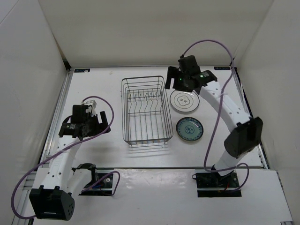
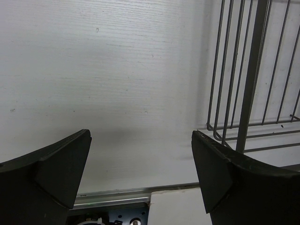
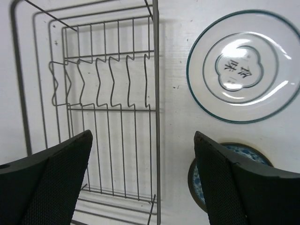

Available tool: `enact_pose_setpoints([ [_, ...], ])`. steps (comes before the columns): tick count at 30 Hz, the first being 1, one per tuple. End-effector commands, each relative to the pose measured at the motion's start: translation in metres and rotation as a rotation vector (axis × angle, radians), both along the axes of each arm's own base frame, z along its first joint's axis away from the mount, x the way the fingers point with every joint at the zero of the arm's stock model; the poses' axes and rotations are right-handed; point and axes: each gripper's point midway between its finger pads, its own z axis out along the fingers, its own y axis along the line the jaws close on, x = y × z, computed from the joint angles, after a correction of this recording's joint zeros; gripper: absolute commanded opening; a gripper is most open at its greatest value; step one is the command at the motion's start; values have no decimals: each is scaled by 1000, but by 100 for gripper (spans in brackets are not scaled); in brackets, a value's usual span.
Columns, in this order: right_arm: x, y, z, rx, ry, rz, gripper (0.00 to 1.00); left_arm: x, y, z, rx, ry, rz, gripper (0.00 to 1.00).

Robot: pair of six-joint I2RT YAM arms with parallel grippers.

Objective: Unload the plates from the dish rack

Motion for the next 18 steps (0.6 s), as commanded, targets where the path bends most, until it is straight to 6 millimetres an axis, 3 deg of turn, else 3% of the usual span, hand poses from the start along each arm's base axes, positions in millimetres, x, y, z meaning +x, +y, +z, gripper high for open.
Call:
enact_pose_setpoints([
  [1, -21, -27, 60, -18, -112, -10, 90, 0, 2, 2, 10, -21, 6, 99],
  [4, -48, -50, 67, -64, -128, -13, 90, 1, 2, 5, 9, -41, 8, 99],
  [5, -64, -61, 49, -92, -93, -20, 90, 0, 1, 4, 2, -39, 7, 99],
  [6, -72, -66, 43, -105, -86, -18, 90, 1, 0, 6, -3, -52, 1, 99],
  [7, -88, -77, 61, -74, -142, -29, 90, 2, -2, 7, -13, -56, -3, 99],
  [8, -104, -83, 21, -113, -63, -9, 90, 2, -3, 6, -14, -55, -8, 99],
  [9, -113, -86, 14, -110, -54, -4, 90, 2, -3, 6, -17, -57, -12, 99],
  [10, -125, -91, 21, -92, -87, 6, 90, 2, -4, 7, -17, -60, -15, 99],
  [11, -143, -103, -2, -114, -60, 5, 90, 2, -5, 8, -20, -68, -25, 99],
  [12, -150, -107, -5, -115, -59, 1, 90, 2, -6, 8, -20, -72, -35, 99],
  [15, -183, -127, -3, -104, -104, 4, 90, 3, -7, 10, -20, -102, -61, 99],
  [18, -196, -149, 10, -141, -150, -40, 90, 3, -8, 14, -10, -151, -87, 99],
])
